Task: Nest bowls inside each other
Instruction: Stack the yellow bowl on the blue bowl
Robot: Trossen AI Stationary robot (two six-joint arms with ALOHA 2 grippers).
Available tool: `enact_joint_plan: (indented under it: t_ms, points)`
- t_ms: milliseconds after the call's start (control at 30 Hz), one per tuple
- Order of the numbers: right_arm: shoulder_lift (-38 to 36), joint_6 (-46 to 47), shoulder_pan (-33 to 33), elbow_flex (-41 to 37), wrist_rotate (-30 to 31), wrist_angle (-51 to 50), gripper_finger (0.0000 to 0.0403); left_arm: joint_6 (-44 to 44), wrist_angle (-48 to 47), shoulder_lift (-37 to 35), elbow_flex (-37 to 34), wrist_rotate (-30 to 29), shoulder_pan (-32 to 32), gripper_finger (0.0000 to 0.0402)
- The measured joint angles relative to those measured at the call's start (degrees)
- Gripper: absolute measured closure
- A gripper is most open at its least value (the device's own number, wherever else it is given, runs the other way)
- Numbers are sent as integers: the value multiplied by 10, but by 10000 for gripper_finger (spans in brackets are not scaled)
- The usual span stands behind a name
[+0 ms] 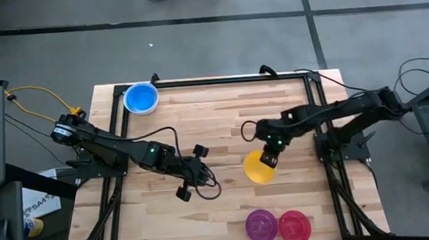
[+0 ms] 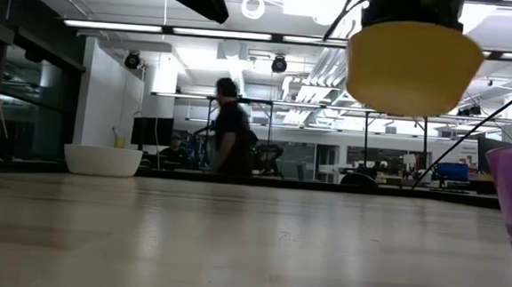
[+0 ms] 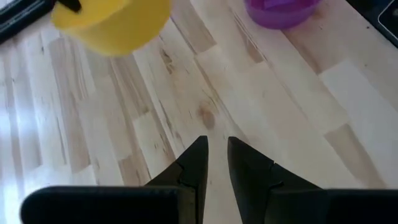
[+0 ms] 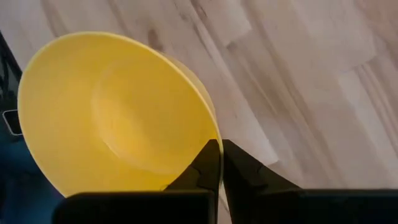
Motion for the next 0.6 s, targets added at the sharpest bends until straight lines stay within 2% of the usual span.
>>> enact_joint_plan:
  t_ms: [267,400,600]
  points:
    - [83,-33,-31,7,-60,35,399,50,-91,33,83,-4,1,341]
    - [124,-64,-39,45,-70,41,399,90,-126,65,126,-4,1,341]
    - [172,-105,-42,124,-85,37,399,145,-137,118,147,-9,0,341]
